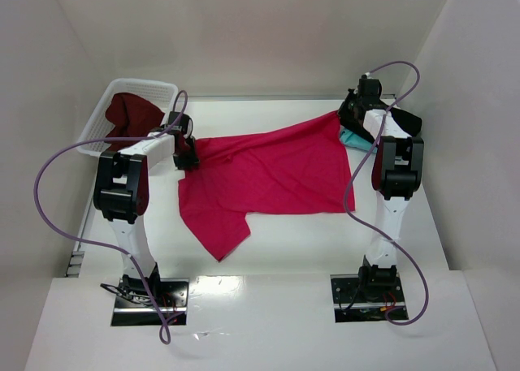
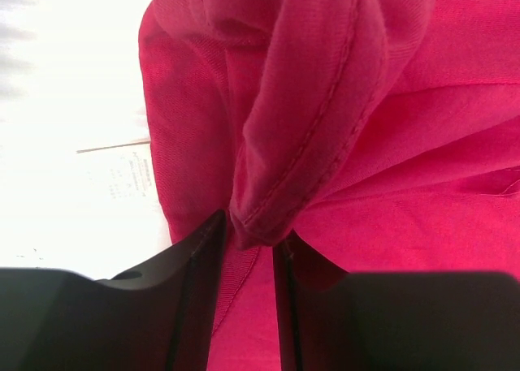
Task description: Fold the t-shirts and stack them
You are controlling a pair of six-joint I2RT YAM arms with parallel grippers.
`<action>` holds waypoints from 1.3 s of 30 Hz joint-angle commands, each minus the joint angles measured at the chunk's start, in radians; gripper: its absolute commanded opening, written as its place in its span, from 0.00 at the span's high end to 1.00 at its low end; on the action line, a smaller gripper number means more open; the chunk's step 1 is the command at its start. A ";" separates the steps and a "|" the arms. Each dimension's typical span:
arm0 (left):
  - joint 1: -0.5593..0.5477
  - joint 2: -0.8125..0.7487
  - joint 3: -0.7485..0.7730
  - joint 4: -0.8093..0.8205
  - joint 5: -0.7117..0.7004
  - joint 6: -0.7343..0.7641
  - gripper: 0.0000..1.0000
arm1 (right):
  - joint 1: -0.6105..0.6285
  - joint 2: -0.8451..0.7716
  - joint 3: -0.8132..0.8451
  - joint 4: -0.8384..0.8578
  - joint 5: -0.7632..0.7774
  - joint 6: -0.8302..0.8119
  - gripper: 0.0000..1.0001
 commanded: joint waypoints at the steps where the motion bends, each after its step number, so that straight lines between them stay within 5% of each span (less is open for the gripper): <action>1: -0.003 -0.011 0.035 0.006 -0.015 -0.009 0.63 | 0.007 0.017 0.043 -0.002 0.014 -0.018 1.00; 10: -0.003 -0.020 0.035 0.015 -0.025 -0.009 0.67 | 0.007 0.017 0.043 -0.002 0.014 -0.018 1.00; 16: -0.003 -0.030 0.035 0.024 -0.034 -0.009 0.57 | 0.007 0.017 0.043 -0.002 0.014 -0.018 1.00; 23: -0.003 -0.030 0.035 0.053 -0.034 -0.009 0.57 | 0.007 0.017 0.043 -0.002 0.014 -0.018 1.00; 34: -0.013 -0.010 0.026 0.083 -0.034 -0.009 0.69 | 0.016 0.017 0.043 -0.002 0.014 -0.018 1.00; 39: -0.022 -0.010 0.026 0.092 -0.034 -0.009 0.85 | 0.016 0.017 0.034 -0.002 0.014 -0.027 1.00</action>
